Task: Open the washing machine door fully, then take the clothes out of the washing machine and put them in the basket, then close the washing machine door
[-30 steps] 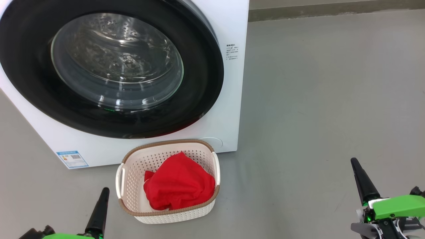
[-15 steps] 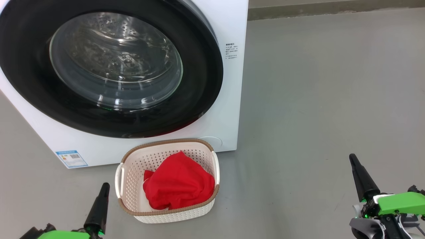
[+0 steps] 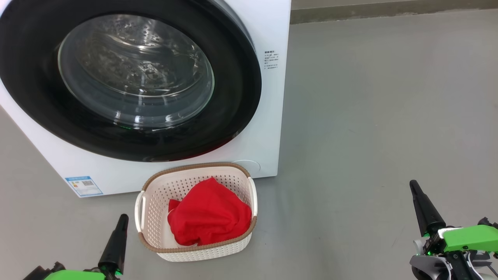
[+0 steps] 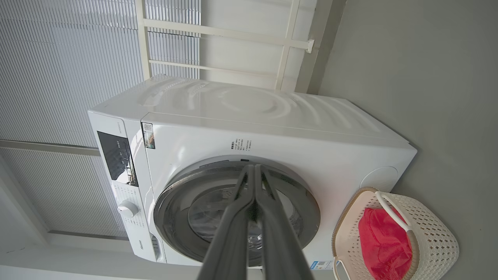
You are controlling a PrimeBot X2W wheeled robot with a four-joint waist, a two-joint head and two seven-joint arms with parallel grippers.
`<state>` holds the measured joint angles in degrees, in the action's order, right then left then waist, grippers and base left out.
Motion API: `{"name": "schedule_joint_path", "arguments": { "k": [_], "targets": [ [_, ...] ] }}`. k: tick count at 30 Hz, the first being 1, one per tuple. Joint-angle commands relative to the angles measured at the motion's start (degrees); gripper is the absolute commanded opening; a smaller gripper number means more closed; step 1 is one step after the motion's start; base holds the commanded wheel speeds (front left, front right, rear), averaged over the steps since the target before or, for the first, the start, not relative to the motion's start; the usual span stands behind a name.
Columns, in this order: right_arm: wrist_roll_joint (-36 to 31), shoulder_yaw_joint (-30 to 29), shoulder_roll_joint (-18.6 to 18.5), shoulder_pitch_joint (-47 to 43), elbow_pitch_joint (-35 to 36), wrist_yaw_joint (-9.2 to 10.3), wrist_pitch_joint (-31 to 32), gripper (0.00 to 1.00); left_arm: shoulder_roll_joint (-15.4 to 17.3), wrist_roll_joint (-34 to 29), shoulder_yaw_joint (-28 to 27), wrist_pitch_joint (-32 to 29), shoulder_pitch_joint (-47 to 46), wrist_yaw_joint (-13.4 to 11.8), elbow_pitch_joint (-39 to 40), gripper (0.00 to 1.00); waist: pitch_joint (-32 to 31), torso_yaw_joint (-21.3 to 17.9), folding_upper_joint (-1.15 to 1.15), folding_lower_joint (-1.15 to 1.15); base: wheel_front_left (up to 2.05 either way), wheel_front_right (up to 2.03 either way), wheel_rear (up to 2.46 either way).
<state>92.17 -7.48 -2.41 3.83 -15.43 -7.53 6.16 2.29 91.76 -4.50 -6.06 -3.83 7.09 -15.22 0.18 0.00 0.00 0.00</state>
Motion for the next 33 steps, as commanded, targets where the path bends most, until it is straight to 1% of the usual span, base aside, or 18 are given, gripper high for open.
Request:
{"name": "schedule_joint_path", "arguments": {
  "k": [1, 33],
  "targets": [
    [0.0, 0.9, -0.5, 2.4, 1.4, 0.04, 0.3, 0.0, 0.6, 0.4, -2.0, -0.4, -2.4, 0.4, 1.2, 0.0, 0.0, 0.0, 0.0, 0.0, 0.0, 0.0, 0.0],
    [0.0, 0.9, -0.5, 2.4, 1.4, 0.04, 0.3, 0.0, 0.6, 0.4, -2.0, -0.4, -2.4, 0.4, 1.2, 0.0, 0.0, 0.0, 0.0, 0.0, 0.0, 0.0, 0.0]
  ]
}}
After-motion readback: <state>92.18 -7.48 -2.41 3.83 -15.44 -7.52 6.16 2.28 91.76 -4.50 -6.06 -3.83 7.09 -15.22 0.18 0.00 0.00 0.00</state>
